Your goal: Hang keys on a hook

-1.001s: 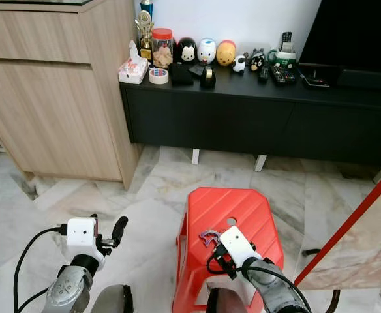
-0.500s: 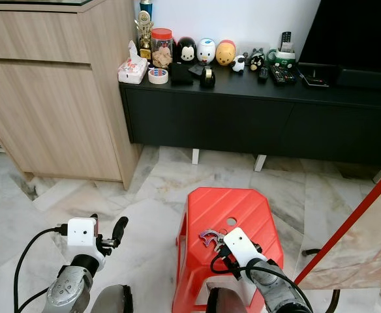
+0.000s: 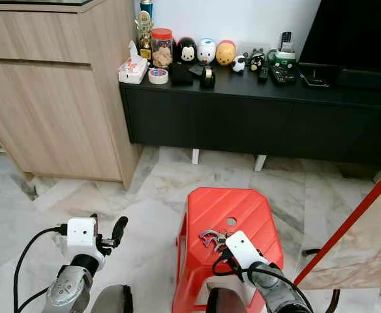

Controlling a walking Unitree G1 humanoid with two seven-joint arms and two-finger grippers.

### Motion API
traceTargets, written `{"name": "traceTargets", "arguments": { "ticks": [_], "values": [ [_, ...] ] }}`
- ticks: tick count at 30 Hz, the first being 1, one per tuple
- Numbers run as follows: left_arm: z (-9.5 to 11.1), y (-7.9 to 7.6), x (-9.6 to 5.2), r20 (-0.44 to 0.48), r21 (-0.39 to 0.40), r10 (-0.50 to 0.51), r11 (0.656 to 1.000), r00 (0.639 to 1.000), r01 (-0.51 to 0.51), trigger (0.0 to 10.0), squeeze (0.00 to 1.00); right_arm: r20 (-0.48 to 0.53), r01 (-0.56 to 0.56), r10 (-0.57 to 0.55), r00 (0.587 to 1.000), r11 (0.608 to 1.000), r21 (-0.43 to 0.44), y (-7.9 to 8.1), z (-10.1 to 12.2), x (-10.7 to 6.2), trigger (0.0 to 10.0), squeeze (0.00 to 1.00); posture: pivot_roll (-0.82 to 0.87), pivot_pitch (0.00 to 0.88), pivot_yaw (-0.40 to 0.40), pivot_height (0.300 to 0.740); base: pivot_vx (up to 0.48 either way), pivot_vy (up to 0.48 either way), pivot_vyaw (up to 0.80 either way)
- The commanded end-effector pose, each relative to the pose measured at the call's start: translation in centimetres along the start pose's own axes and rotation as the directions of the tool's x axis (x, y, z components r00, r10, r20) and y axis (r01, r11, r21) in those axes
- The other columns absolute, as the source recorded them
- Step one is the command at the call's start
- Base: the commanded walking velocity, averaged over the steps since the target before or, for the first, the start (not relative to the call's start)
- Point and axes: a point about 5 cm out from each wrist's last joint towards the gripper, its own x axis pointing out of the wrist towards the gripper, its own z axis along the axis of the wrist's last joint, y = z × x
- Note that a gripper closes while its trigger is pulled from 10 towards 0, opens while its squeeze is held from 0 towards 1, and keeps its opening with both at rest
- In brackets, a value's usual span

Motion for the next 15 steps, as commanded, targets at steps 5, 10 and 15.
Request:
{"name": "traceTargets", "arguments": {
  "ticks": [5,10,15],
  "values": [
    [0.16,-0.11,0.21,0.000,0.007,-0.004,1.000,1.000,0.004,10.0,0.00,0.011,0.009,-0.008,1.000,1.000,-0.008,-0.35,0.52,0.09,10.0,0.00,0.10,0.000,-0.085,0.603,0.000,0.000,0.00],
    [0.19,-0.09,0.18,0.001,0.009,-0.001,1.000,1.000,0.001,10.0,0.00,0.021,-0.004,0.005,1.000,1.000,-0.015,-0.05,0.66,0.15,1.9,0.00,0.10,0.000,-0.085,0.603,0.000,0.000,0.00],
    [0.17,-0.10,0.17,0.001,0.008,0.001,1.000,1.000,-0.001,10.0,0.00,0.045,-0.010,0.011,0.999,1.000,-0.016,0.04,0.97,0.17,2.7,0.00,0.10,0.000,-0.085,0.603,0.000,0.000,0.00]
  ]
}}
